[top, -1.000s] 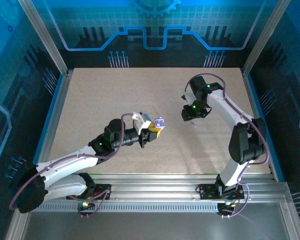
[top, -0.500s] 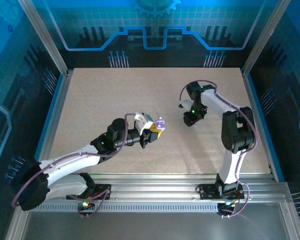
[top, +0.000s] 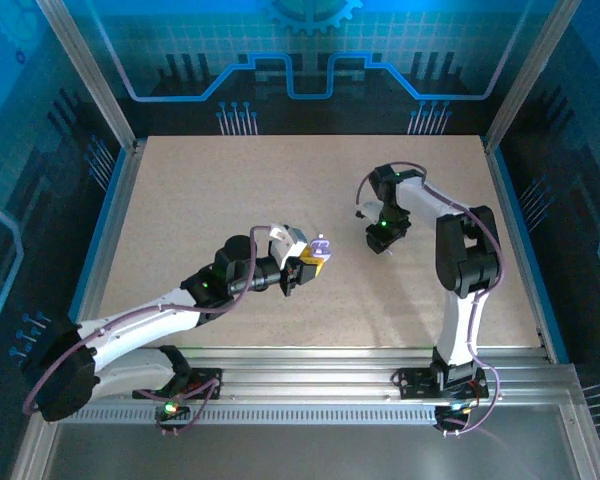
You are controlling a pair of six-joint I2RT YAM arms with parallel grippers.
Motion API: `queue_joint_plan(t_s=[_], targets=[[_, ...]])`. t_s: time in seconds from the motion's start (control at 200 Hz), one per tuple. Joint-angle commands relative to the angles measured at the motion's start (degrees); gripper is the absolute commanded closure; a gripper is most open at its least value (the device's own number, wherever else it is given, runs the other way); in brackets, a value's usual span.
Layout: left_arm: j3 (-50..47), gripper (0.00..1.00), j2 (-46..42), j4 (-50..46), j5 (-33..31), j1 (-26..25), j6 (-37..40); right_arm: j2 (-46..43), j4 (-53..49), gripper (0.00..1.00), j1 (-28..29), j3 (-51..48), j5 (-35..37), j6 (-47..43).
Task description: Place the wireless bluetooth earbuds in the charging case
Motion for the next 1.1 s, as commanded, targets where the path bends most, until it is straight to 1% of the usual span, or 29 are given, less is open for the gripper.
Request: queue_joint_plan(t_s=[0.0,0.4,1.096], targets=[[1.87,0.8,-1.4,-0.42,-0.95,-0.26,1.31,1.45,-1.21,0.61,-0.81,1.95,0.88,-2.58],[2.13,0.8,-0.96,-0.38,-0.64,-0.29,0.96,3.75,-2.47,0.6,-1.07,3.68,2.29,-2.83],[2.29,0.8,-0.31,-0.2,-0.45,-0.34,0.7,5.94,-3.76,0.61,-1.95,3.78,2.7,-2.82]])
